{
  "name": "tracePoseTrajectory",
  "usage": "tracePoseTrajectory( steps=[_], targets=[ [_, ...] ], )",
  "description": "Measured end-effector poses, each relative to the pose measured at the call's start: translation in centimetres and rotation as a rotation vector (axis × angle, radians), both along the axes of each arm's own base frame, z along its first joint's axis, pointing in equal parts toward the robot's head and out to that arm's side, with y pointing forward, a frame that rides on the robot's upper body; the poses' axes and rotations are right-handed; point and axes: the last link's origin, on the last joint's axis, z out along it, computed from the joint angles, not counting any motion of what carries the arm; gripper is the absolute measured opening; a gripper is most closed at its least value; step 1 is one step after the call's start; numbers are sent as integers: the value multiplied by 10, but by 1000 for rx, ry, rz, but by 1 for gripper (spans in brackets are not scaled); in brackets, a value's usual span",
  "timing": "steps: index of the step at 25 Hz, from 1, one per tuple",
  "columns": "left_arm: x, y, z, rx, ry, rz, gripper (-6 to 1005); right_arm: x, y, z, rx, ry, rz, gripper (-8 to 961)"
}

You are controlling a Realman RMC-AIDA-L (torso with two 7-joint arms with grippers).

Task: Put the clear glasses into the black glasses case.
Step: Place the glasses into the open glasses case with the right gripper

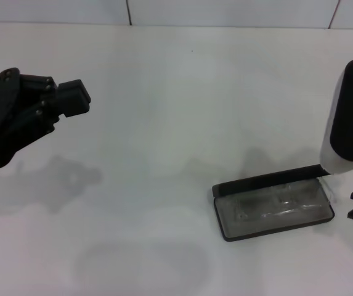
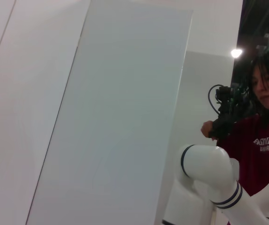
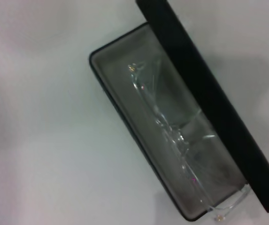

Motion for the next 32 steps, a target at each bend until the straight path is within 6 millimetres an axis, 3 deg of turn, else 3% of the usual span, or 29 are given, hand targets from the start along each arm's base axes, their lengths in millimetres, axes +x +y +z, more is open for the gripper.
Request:
tracePoseTrajectory(
  steps=[3, 9, 17, 32],
  targets=[
    [0, 0, 0, 0, 0, 0, 54, 8, 5, -3, 20, -6, -18, 324],
    [0, 0, 0, 1, 0, 1, 54, 23, 18, -10, 64, -1, -39, 102],
    [0, 0, 0, -8, 0, 6, 54, 30, 28, -19, 94, 31, -29, -1],
    [-1, 0, -1, -13, 7, 8, 54, 40, 32, -30, 99, 74, -39, 9]
  ],
)
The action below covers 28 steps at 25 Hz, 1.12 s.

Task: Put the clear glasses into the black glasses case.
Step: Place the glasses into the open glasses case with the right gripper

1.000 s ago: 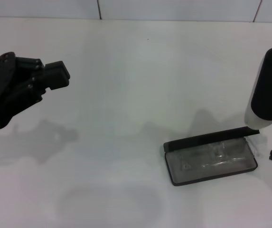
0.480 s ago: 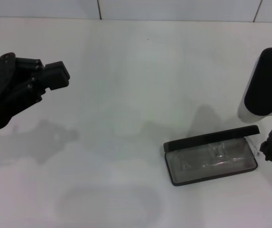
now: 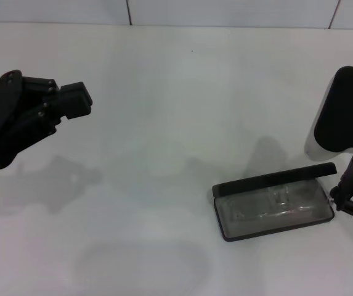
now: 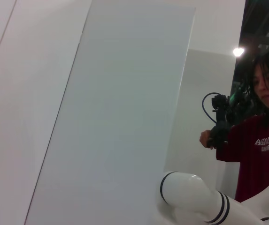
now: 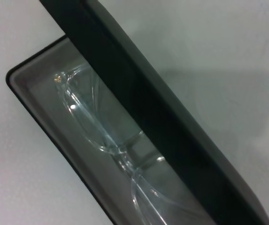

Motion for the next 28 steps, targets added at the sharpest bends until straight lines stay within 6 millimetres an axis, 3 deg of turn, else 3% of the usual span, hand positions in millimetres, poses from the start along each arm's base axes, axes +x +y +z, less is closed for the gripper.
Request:
tracePoseTrajectory(
  steps=[21, 28],
  targets=[
    [-3, -2, 0, -1, 0, 9, 55, -7, -2, -4, -22, 65, 5, 23],
    [-3, -3, 0, -2, -1, 9, 55, -16, -9, 6, -20, 76, 3, 28]
  ],
)
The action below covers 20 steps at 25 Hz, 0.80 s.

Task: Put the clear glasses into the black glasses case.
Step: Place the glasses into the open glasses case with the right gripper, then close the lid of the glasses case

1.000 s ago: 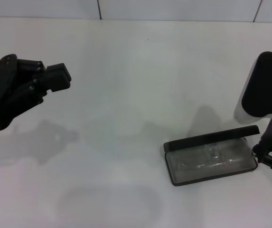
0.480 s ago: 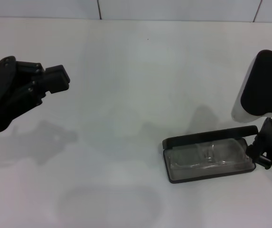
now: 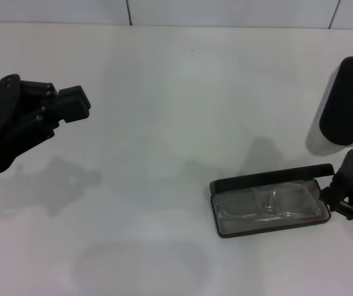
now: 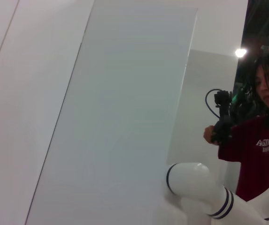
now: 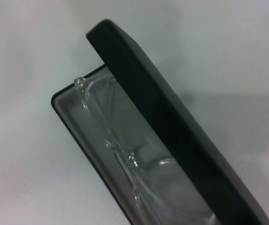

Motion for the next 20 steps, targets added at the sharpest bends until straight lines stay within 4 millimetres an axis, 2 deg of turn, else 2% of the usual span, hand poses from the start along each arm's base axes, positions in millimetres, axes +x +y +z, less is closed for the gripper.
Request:
tracePoseTrajectory(
  steps=[9, 15, 16, 17, 20],
  targets=[
    [6, 5, -1, -8, 0, -20, 54, -16, -10, 22, 13, 33, -9, 34],
    [13, 11, -2, -19, -3, -29, 54, -41, -21, 55, 43, 144, 14, 38],
    [14, 12, -2, -22, -3, -29, 54, -46, -23, 70, 85, 175, 23, 39],
    [16, 13, -4, -30, -2, -29, 55, -46, -23, 70, 85, 175, 23, 40],
    [22, 20, -12, -63, 25, -19, 58, -46, -19, 89, 150, 233, 11, 42]
  ],
)
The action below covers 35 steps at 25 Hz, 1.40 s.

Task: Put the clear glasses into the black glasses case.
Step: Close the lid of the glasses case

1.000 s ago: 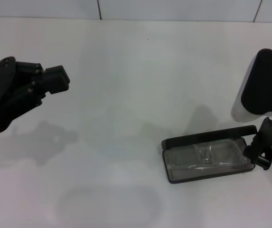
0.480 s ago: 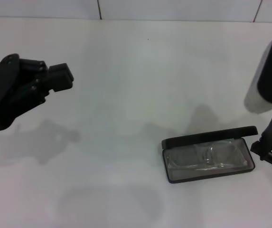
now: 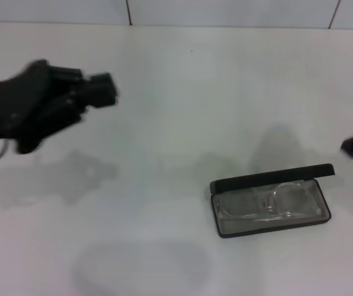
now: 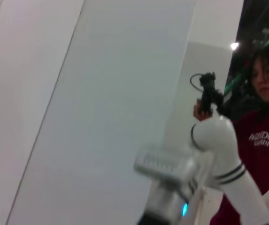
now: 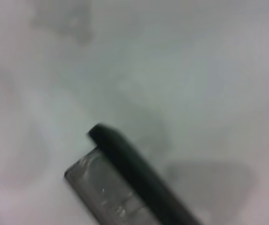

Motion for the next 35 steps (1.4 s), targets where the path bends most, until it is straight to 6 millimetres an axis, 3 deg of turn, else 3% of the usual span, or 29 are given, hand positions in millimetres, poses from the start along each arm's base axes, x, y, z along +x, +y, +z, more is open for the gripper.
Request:
tracePoseTrajectory(
  steps=[3, 9, 10, 12, 13, 17, 20, 23, 27, 35],
  targets=[
    [13, 12, -21, -46, 54, 17, 62, 7, 6, 35, 114, 137, -11, 44],
    [52, 44, -73, -79, 185, 37, 73, 32, 17, 82, 360, 246, -1, 48],
    [52, 44, -73, -79, 185, 37, 75, 39, 18, 87, 394, 261, -14, 49],
    [63, 53, -97, -85, 265, 46, 80, 50, 20, 96, 436, 301, -37, 50],
    [71, 58, -119, -105, 341, 41, 82, 57, 20, 100, 451, 329, -45, 51],
    [79, 59, -157, -131, 463, 22, 91, 81, 15, 121, 531, 448, -60, 53],
    [82, 56, -177, -123, 522, 18, 165, 108, 8, 146, 633, 587, -48, 58],
    [84, 56, -183, -110, 532, 24, 238, 120, 4, 153, 673, 623, -26, 64],
    [83, 58, -186, -89, 542, 35, 221, 132, 1, 155, 693, 624, -14, 72],
    [76, 59, -192, -74, 575, 64, 185, 136, 5, 151, 684, 646, -34, 84]
  ],
)
